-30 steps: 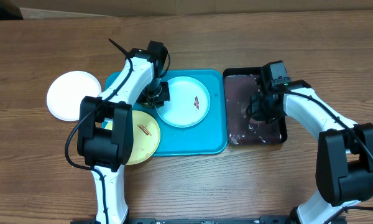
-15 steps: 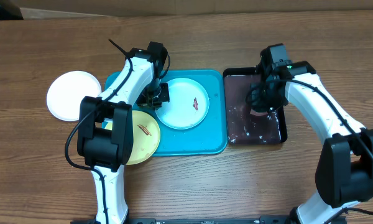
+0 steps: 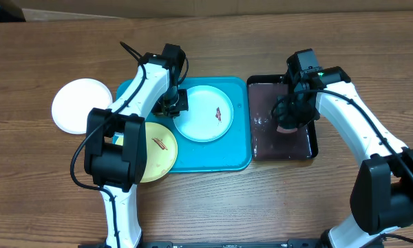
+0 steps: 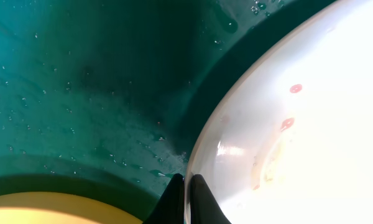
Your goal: Clean dirty plates on tray and stack at the side
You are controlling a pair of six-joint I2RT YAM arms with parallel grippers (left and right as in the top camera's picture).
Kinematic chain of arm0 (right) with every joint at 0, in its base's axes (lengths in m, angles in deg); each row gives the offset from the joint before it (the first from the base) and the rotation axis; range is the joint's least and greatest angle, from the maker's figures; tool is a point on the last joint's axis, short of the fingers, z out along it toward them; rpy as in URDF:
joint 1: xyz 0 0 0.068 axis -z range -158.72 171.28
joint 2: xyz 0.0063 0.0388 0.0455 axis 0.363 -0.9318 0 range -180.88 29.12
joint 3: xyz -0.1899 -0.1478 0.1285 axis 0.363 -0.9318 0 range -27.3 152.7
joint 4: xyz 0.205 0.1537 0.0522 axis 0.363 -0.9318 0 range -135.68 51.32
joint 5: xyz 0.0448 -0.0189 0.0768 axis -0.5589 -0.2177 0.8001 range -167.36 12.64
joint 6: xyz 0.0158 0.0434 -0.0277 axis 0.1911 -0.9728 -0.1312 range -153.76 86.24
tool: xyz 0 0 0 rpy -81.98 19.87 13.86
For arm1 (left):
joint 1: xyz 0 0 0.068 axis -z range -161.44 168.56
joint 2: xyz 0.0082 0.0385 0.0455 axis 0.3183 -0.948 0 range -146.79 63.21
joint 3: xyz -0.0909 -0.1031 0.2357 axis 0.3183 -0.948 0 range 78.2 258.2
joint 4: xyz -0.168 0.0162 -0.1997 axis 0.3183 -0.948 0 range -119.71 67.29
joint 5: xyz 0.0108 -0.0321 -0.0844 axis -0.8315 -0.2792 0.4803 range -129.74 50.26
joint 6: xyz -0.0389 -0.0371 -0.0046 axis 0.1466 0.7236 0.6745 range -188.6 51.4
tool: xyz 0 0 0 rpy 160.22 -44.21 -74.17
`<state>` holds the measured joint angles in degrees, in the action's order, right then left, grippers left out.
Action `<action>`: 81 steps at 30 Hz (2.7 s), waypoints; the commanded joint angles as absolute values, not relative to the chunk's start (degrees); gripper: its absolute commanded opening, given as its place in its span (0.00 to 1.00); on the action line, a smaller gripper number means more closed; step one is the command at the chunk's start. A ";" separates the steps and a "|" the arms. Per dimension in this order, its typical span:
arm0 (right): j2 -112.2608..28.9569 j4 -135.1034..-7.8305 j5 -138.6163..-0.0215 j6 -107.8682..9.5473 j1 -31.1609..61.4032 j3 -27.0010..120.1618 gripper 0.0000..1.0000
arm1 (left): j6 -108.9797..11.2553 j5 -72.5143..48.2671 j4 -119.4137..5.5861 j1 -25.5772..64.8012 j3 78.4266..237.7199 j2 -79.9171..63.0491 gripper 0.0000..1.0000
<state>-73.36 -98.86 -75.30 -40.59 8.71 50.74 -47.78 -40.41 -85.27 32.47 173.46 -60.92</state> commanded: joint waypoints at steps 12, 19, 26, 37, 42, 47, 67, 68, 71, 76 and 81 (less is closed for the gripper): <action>-72.00 -101.55 -74.27 -40.85 8.49 51.40 0.04 | -48.22 -41.19 -84.29 34.11 173.18 -59.02 0.04; -72.00 -101.57 -74.25 -40.88 8.49 51.40 0.04 | -47.78 -39.25 -87.42 34.77 173.18 -59.02 0.04; -72.07 -101.88 -74.27 -40.88 8.33 50.35 0.04 | -47.82 -40.03 -85.23 35.01 173.18 -59.02 0.15; -72.46 -91.80 -74.34 -40.81 7.79 44.49 0.04 | -47.78 -37.94 -86.19 34.99 173.18 -59.02 0.04; -72.44 -94.41 -74.31 -40.79 7.79 51.25 0.04 | -46.05 -37.59 -87.74 35.14 173.18 -59.02 0.04; -72.44 -99.26 -74.29 -39.54 7.79 56.84 0.04 | -46.32 -38.85 -86.50 35.14 173.18 -59.02 0.24; -72.66 -94.21 -79.76 -40.00 3.02 46.66 0.04 | -43.30 -39.93 -87.13 36.21 173.18 -59.02 0.04; -72.66 -93.95 -79.95 -40.00 3.02 46.33 0.04 | -43.30 -39.90 -87.17 36.21 173.18 -59.02 0.04; -72.46 -94.97 -79.91 -40.00 3.02 47.47 0.04 | -43.30 -39.90 -87.22 36.23 173.18 -59.02 0.04; -72.24 -100.83 -79.58 -40.00 2.89 55.86 0.04 | -43.30 -39.90 -87.20 36.23 173.18 -59.02 0.04; -72.24 -103.41 -73.11 -39.74 2.28 63.42 0.04 | -43.32 -39.73 -86.28 36.23 173.18 -59.02 0.04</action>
